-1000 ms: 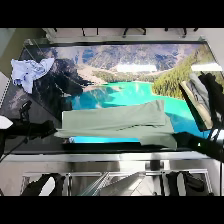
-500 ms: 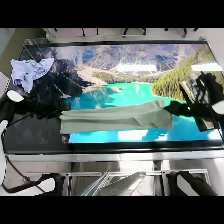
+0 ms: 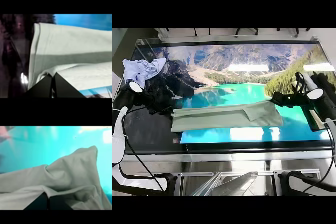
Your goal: Fold the shirts.
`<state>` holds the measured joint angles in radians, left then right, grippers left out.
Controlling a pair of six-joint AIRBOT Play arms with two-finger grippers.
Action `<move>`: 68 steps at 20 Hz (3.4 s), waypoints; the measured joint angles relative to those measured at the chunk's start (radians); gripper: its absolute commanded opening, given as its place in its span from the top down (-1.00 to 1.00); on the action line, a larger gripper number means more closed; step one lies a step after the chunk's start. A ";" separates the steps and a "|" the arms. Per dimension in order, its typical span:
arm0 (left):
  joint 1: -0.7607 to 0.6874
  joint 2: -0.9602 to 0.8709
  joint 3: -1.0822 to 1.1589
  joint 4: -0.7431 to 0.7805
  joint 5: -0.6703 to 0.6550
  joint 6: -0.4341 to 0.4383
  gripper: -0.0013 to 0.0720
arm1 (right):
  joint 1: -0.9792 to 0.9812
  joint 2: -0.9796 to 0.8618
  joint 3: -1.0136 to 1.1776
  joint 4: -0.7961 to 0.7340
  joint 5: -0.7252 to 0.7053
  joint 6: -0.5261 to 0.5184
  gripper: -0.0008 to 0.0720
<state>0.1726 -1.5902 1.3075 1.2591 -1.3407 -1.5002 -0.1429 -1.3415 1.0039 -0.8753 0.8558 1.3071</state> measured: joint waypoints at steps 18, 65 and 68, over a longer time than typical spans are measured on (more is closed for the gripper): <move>0.027 -0.013 0.240 0.016 -0.187 -0.040 0.92 | -0.224 -0.076 0.082 -0.041 0.328 -0.085 -0.95; -0.882 -0.447 0.487 -0.098 0.245 -0.168 0.92 | 0.023 0.177 0.109 0.135 0.505 -0.106 0.92; -0.882 -0.451 0.491 -0.118 0.239 -0.168 0.92 | 0.070 0.193 0.140 0.147 0.490 -0.106 0.92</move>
<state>-0.7097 -2.0407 1.7985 1.1412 -1.1015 -1.6684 -0.0727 -1.1488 1.1435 -0.7284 1.3460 1.2011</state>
